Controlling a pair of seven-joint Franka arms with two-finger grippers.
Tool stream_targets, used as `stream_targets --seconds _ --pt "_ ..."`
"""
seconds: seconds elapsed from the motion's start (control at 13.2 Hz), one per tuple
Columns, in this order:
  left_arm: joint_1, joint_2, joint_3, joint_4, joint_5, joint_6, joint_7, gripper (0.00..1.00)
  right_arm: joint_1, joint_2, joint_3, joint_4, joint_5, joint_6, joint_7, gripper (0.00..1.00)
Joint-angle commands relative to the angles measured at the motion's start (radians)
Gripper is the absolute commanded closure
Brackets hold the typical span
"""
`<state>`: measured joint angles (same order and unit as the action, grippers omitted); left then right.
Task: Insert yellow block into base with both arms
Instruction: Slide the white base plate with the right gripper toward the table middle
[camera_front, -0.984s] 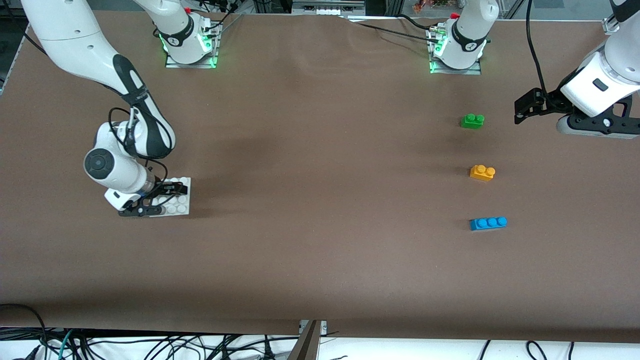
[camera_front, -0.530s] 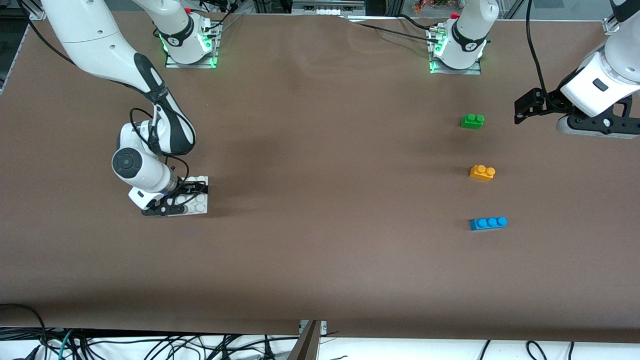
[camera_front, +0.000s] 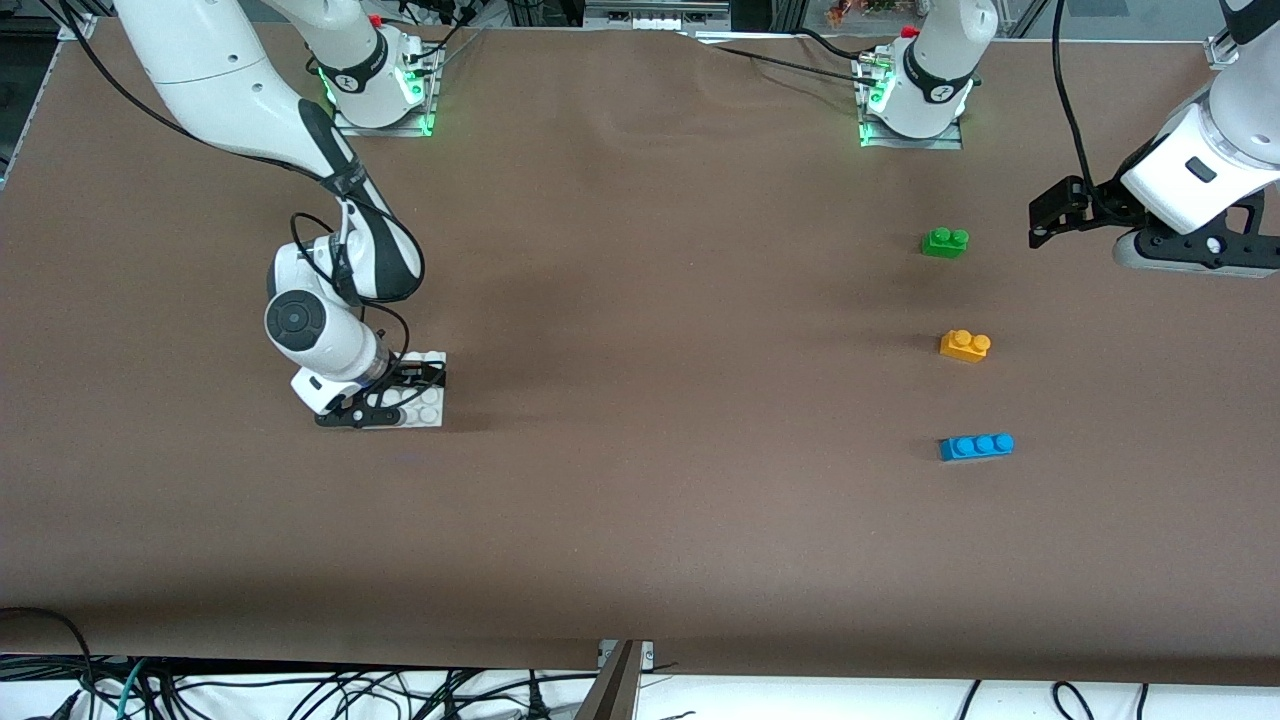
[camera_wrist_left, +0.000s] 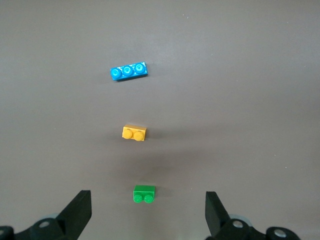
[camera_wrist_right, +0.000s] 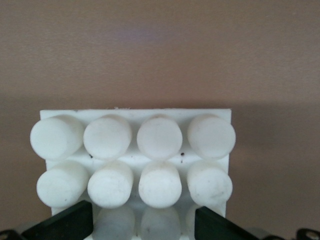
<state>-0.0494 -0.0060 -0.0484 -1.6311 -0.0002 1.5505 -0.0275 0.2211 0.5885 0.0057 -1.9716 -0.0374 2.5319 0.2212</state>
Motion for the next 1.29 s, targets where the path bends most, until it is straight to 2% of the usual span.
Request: stream_targets --seconds 0.0,0.61,1.21 --pt "0.003 0.0 -0.005 0.019 0.012 -0.018 -0.003 0.0 0.038 0.043 0.007 0.033 0.027 0.011 0.049 0.0" --pt "0.003 0.0 -0.005 0.019 0.012 -0.018 -0.003 0.0 0.055 0.074 0.118 0.089 0.027 0.01 0.173 0.0" --pt "0.003 0.0 -0.005 0.019 0.012 -0.018 -0.003 0.0 0.178 0.126 0.12 0.175 0.027 0.01 0.335 0.0"
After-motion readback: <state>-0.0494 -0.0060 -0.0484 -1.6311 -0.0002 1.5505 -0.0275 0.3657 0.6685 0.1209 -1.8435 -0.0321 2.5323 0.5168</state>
